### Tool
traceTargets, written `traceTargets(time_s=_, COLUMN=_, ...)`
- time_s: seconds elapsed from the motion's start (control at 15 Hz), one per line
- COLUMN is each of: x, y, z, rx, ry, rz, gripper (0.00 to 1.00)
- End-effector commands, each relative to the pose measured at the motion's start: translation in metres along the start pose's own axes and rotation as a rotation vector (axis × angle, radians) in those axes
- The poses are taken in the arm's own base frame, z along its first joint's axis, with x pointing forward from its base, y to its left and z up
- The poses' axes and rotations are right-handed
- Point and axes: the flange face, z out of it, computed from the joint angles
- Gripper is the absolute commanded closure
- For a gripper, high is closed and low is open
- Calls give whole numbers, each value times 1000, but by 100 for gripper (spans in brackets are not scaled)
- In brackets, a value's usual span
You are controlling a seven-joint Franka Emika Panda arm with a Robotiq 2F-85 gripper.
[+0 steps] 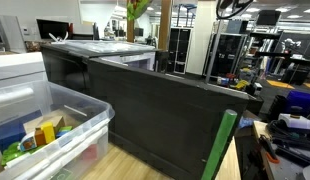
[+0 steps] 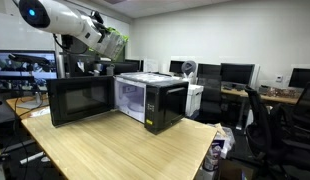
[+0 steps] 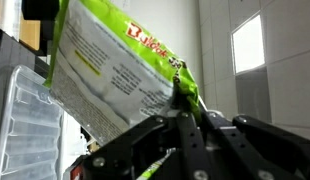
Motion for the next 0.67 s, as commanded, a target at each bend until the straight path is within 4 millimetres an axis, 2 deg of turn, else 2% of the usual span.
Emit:
traceTargets(time_s=0.0, x=8, y=-7, z=13, rx=47, ry=42, rz=13, gripper=93)
traceTargets(time_s=0.6, x=24, y=20, z=45, rx=83, ry=73, rz=42, gripper=92)
